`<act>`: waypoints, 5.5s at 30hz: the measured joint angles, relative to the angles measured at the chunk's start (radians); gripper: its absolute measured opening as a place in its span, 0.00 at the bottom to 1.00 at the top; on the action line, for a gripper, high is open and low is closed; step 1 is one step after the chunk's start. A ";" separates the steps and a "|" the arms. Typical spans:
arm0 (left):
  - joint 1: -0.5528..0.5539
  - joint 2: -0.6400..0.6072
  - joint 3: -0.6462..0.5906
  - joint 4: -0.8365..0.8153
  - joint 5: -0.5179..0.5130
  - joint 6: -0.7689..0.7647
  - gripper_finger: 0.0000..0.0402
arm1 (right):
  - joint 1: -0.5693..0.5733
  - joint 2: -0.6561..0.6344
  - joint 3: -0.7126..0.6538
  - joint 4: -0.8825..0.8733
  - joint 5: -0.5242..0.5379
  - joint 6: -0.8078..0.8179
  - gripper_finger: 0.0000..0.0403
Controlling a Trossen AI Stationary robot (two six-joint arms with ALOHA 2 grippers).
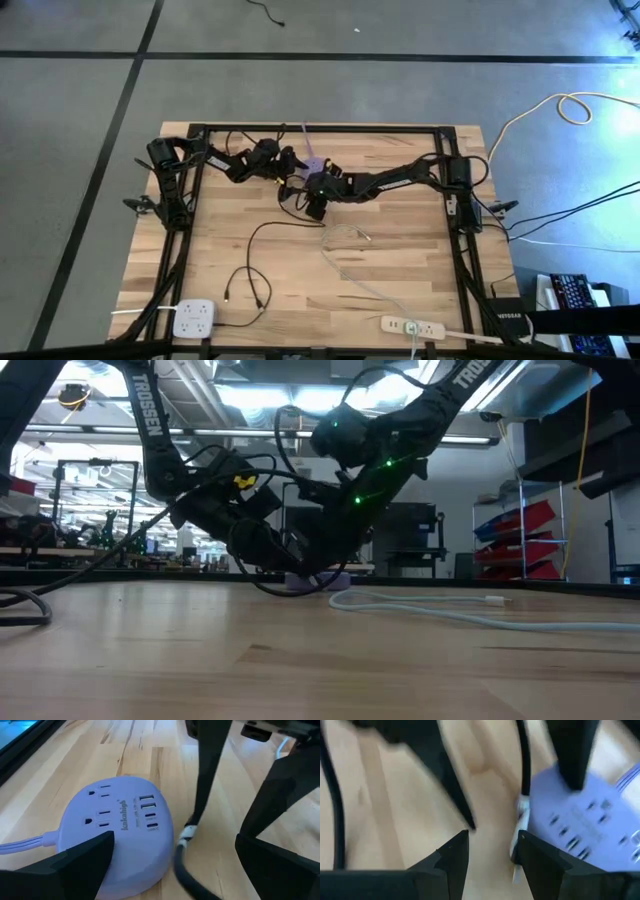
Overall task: Insert USB
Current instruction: Insert the black usb cable into the purple outlet extension
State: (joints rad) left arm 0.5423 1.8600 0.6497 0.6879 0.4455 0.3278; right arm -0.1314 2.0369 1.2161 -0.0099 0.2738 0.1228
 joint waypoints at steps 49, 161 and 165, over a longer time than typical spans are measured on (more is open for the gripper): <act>-0.002 0.001 0.000 -0.006 -0.002 -0.006 1.00 | -0.014 0.033 0.028 -0.035 0.111 -0.103 0.37; -0.001 -0.001 0.001 -0.017 0.000 -0.018 1.00 | -0.080 0.184 0.566 -0.774 -0.214 -0.018 0.16; -0.001 -0.001 0.001 -0.019 0.000 -0.017 1.00 | -0.080 0.184 0.566 -0.802 -0.186 0.000 0.16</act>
State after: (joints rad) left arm 0.5414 1.8595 0.6506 0.6691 0.4454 0.3104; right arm -0.2119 2.2208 1.7824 -0.8119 0.0876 0.1223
